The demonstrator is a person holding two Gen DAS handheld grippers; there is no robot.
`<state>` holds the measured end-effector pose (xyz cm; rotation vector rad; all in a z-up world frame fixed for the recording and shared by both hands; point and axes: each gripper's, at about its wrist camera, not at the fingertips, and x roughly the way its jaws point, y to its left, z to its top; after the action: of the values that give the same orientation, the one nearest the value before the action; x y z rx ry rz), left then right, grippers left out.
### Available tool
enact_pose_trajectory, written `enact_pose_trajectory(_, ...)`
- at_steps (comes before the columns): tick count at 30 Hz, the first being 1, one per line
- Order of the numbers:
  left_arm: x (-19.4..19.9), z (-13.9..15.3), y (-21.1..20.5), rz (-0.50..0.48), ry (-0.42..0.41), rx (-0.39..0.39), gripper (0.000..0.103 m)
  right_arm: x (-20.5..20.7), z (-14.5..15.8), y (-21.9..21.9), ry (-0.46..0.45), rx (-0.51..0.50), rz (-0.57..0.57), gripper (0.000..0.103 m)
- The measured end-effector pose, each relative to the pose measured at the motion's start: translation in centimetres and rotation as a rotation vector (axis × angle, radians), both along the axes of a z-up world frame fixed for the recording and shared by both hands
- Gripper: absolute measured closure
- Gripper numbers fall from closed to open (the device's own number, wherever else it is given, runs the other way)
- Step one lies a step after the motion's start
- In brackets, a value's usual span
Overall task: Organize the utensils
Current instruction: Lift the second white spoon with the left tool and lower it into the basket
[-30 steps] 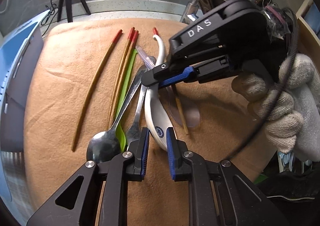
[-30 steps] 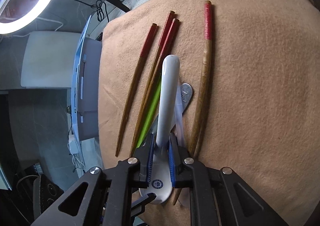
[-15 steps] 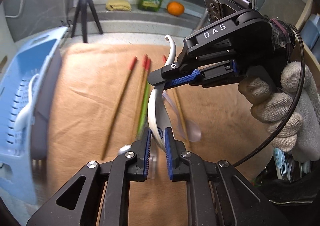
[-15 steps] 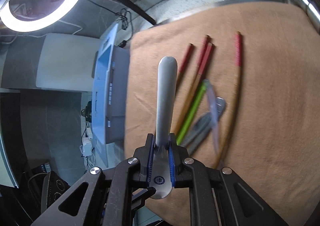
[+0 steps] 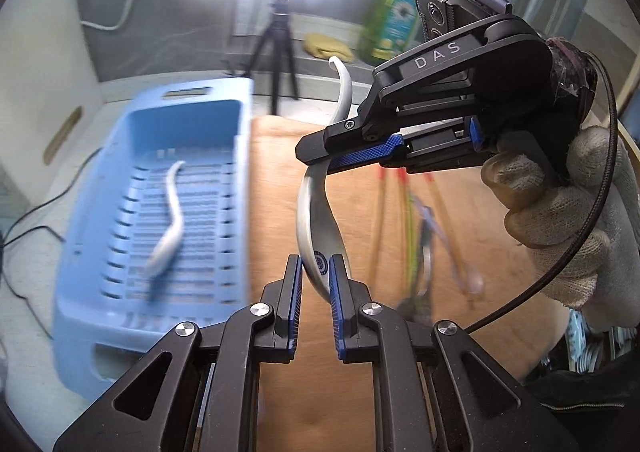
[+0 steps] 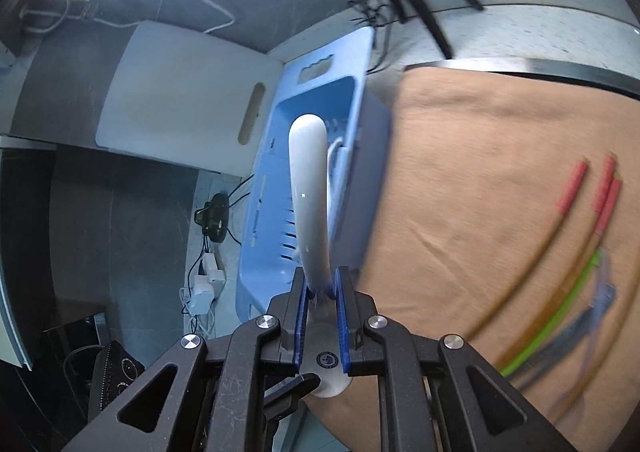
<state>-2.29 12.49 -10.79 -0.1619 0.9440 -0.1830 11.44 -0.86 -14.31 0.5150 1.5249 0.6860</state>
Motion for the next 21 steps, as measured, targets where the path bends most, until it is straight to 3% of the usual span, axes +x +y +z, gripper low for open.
enact_pose_trajectory(9,0.7,-1.6,5.6,0.052,0.035,0.004,0.092,0.9,-2.3,5.6,0.020,-0.015,0.031,0.091)
enact_pose_trajectory(21,1.2,-3.0,7.8,0.073,0.072,0.015,0.094,1.7,-4.4,8.9,0.028,-0.082,0.063,0.088)
